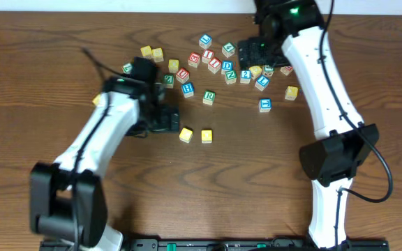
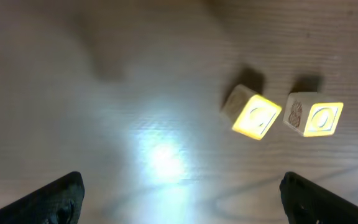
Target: Spell out CORL
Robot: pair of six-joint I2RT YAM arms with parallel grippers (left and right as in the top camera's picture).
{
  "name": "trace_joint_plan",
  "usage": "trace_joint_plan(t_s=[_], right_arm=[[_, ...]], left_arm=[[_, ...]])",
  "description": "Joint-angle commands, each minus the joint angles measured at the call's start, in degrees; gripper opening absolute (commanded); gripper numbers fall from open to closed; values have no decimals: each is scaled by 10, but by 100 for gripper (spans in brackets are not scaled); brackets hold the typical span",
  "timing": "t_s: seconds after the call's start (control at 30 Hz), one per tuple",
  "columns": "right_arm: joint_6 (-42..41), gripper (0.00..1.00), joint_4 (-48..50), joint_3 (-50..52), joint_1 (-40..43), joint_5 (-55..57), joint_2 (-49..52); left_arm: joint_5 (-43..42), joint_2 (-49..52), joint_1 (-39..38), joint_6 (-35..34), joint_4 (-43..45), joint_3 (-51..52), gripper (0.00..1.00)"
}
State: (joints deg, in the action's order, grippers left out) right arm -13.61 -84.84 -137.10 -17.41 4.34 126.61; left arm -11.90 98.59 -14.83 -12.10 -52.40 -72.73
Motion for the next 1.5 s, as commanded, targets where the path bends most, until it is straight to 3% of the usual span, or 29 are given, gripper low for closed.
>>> trace_joint_plan(t_s=[0.0, 0.3, 0.57, 0.6, 0.8, 0.97, 1.3, 1.4, 1.47], right_arm=[[25, 99, -3, -9, 40, 12, -4], [25, 99, -31, -7, 98, 11, -4], [26, 99, -28, -7, 98, 14, -4], [26, 99, -27, -7, 98, 14, -4], [26, 99, -16, -6, 99, 16, -4], [26, 100, -14, 8, 99, 16, -4], [26, 99, -11, 19, 99, 16, -4], [26, 99, -11, 19, 100, 16, -3], [26, 99, -11, 19, 100, 16, -4]], left_arm=[[-1, 38, -32, 47, 35, 5, 99], [0, 64, -63, 140, 59, 5, 99], [-1, 97, -63, 129, 80, 5, 94], [-1, 103, -64, 129, 80, 5, 87], [-1, 108, -72, 129, 89, 5, 86], [-1, 109, -74, 129, 89, 5, 75], [-1, 129, -97, 118, 97, 5, 75], [23, 129, -97, 103, 101, 5, 64], [28, 129, -97, 98, 101, 5, 63]])
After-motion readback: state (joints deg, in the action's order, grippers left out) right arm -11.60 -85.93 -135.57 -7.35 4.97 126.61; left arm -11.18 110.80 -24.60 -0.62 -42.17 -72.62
